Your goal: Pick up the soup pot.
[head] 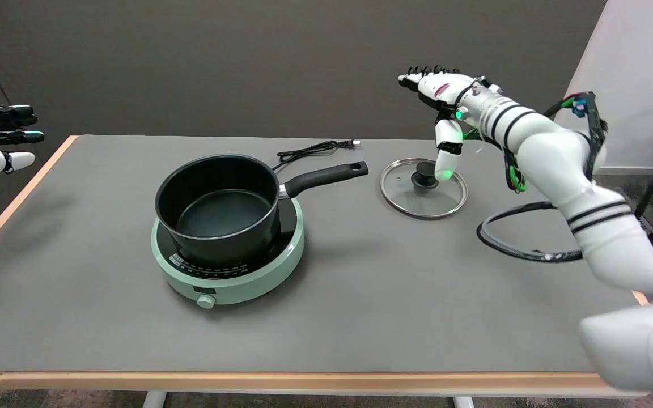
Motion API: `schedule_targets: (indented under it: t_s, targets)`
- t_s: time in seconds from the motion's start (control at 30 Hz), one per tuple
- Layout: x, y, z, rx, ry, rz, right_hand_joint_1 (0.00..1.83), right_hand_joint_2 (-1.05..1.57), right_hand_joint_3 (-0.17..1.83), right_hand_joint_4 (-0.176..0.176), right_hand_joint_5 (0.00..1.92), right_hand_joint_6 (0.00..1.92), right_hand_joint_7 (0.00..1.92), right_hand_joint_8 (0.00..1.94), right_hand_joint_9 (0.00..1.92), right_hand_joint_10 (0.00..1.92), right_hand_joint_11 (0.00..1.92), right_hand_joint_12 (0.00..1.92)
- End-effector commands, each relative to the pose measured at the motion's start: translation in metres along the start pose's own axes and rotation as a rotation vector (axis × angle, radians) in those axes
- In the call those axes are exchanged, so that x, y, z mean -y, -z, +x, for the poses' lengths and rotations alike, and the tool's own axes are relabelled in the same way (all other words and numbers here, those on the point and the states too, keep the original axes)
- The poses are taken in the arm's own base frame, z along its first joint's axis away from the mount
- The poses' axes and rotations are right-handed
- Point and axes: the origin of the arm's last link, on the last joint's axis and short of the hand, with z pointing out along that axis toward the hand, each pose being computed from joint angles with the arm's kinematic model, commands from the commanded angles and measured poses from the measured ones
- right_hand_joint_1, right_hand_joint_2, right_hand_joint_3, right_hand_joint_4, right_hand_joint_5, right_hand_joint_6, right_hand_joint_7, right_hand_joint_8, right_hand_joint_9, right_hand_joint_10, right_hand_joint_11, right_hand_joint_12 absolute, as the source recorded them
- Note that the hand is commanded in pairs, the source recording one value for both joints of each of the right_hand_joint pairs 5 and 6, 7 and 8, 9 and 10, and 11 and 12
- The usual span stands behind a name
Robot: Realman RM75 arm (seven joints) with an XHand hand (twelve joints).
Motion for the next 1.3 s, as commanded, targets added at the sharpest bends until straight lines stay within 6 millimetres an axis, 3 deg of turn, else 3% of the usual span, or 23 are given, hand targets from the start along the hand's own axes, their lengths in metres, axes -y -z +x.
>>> schedule_targets:
  t_s: [0.03, 0.2, 0.33, 0.37, 0.57, 0.7, 0.87, 0.97, 1.3]
  targets:
    - [0.016, 0.090, 0.012, -0.311, -0.008, -0.059, 1.33, -1.05, 0.83, -0.093, 0.08, 0.08, 0.08, 0.08, 0.08, 0.08, 0.08, 0.08]
    - [0.052, 0.100, 0.009, -0.438, 0.001, 0.009, 1.35, -1.05, 0.82, -0.123, 0.03, 0.03, 0.03, 0.03, 0.03, 0.03, 0.03, 0.03]
    - [0.084, 0.099, 0.010, -0.485, 0.089, 0.076, 1.35, -1.05, 0.82, -0.084, 0.01, 0.01, 0.01, 0.01, 0.01, 0.01, 0.01, 0.01]
    - [0.091, 0.098, 0.010, -0.486, 0.111, 0.091, 1.32, -1.05, 0.82, -0.140, 0.00, 0.00, 0.00, 0.00, 0.00, 0.00, 0.00, 0.00]
    - [0.142, 0.099, 0.011, -0.548, 0.275, 0.174, 1.36, -1.05, 0.83, -0.068, 0.00, 0.00, 0.00, 0.00, 0.00, 0.00, 0.00, 0.00]
    - [0.169, 0.107, 0.011, -0.614, 0.266, 0.202, 1.37, -1.05, 0.83, -0.026, 0.00, 0.00, 0.00, 0.00, 0.00, 0.00, 0.00, 0.00]
    - [0.201, 0.111, -0.001, -0.630, 0.285, 0.234, 1.36, -1.05, 0.84, 0.057, 0.03, 0.03, 0.03, 0.03, 0.03, 0.03, 0.03, 0.03]
    - [0.215, 0.112, -0.010, -0.615, 0.294, 0.235, 1.35, -1.05, 0.85, 0.087, 0.04, 0.04, 0.04, 0.04, 0.04, 0.04, 0.04, 0.04]
    - [0.253, 0.107, -0.043, -0.545, 0.239, 0.241, 1.31, -1.05, 0.97, 0.116, 0.04, 0.04, 0.04, 0.04, 0.04, 0.04, 0.04, 0.04]
